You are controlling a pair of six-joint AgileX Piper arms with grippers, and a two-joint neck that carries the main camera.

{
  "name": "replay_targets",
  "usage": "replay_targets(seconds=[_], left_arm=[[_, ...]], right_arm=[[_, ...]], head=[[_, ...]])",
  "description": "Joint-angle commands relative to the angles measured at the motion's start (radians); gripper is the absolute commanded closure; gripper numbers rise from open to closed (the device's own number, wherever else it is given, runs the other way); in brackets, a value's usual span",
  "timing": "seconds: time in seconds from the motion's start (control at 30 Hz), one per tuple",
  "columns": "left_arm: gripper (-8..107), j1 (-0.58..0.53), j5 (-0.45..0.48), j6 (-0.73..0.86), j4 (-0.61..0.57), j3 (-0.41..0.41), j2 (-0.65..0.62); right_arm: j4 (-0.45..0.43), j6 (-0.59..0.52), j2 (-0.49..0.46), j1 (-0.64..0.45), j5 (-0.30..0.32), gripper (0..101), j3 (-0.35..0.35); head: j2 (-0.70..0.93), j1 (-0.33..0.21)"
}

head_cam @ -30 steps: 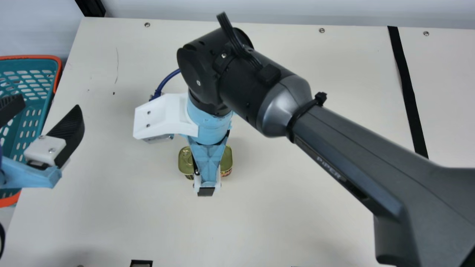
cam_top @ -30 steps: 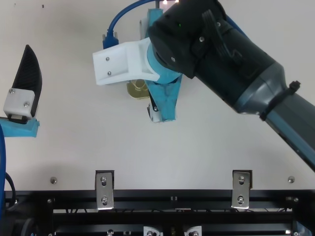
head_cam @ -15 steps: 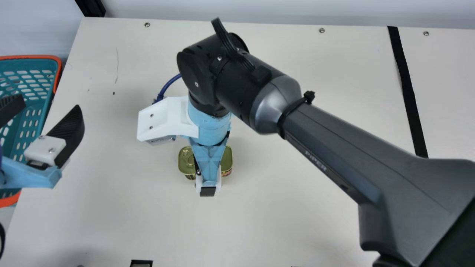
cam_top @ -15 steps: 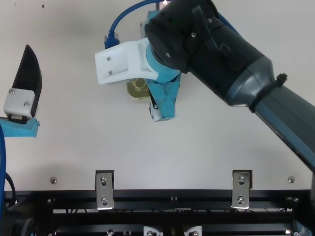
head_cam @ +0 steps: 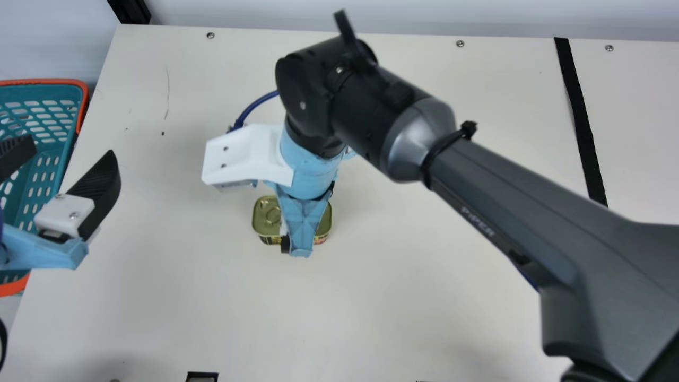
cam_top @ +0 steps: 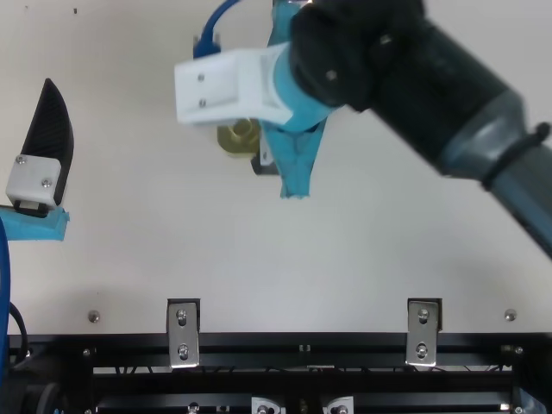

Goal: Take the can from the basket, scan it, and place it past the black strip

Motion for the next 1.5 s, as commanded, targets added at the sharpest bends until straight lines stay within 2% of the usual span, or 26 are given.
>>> replay_targets(seconds=[0.0,0.27,0.4,0.53,0.7,0.93,1.2,1.47], left_arm=[[9,0.000,0.000,0.000,0.000,0.000,0.000],[9,0.000,0.000,0.000,0.000,0.000,0.000],[9,0.000,0.000,0.000,0.000,0.000,0.000],[9,0.000,0.000,0.000,0.000,0.000,0.000],[9,0.000,0.000,0.000,0.000,0.000,0.000],[9,0.000,0.000,0.000,0.000,0.000,0.000],[9,0.000,0.000,0.000,0.000,0.000,0.000],[9,0.000,0.000,0.000,0.000,0.000,0.000]], right_arm=[[0.024,0.000,-0.022,-0.020,-0.018,101,0.002],[0.178,-0.052,-0.124,-0.117,-0.123,101,0.057],[0.305,-0.128,-0.174,-0.177,-0.170,101,0.109],[0.450,-0.230,-0.219,-0.244,-0.188,101,0.161],[0.617,-0.358,-0.258,-0.333,-0.168,101,0.220],[0.814,-0.515,-0.282,-0.451,-0.109,101,0.298],[0.946,-0.641,-0.279,-0.540,-0.062,101,0.373],[1.043,-0.743,-0.248,-0.588,-0.059,101,0.425]], head=[[-0.004,-0.001],[-0.004,-0.001],[-0.004,-0.001],[-0.004,-0.001],[-0.004,-0.001],[-0.004,-0.001],[-0.004,-0.001],[-0.004,-0.001]])
